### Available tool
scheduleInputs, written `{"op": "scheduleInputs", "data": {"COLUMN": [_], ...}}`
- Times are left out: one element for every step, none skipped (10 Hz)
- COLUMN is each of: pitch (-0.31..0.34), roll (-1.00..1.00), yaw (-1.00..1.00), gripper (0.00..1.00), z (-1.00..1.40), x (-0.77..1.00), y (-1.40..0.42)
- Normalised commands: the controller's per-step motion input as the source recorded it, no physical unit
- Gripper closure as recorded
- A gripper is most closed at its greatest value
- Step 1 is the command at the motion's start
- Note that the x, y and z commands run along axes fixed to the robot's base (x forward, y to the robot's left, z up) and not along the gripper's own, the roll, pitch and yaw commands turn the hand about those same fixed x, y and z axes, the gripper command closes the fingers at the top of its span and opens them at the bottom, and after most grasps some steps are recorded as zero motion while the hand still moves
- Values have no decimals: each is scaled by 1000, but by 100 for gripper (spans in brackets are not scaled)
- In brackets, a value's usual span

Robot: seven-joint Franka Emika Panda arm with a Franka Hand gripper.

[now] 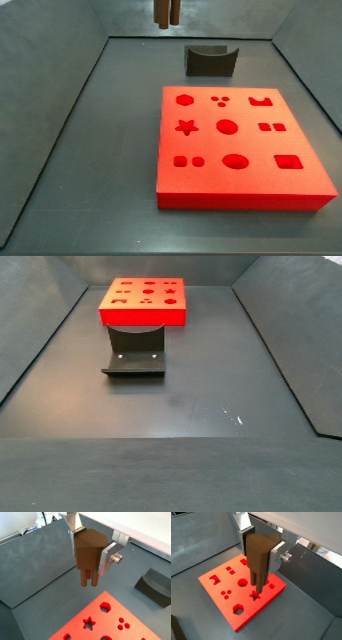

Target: Insert the 3 prong object.

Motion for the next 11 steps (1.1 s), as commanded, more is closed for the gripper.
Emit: {"op": "scheduleInputs", "data": {"pitch": [0, -70, -197, -214, -259, -340, -316, -279, -250, -167, 6], "roll": [-43, -224, -117, -11, 3, 179, 301, 336, 346, 429, 113], "yaw": [0, 0, 0, 0, 0, 0, 0, -43, -89, -137, -289], "gripper": [100, 100, 100, 100, 100, 100, 100, 100, 100, 100, 100], "z": [-29, -426, -349, -131, 0, 246, 311, 71, 0, -177, -686], "x": [49, 620, 1000, 1000, 991, 886, 886, 920, 926, 926, 923], "y": [0, 140, 137, 57, 43, 0, 0, 0, 0, 0, 209]}}
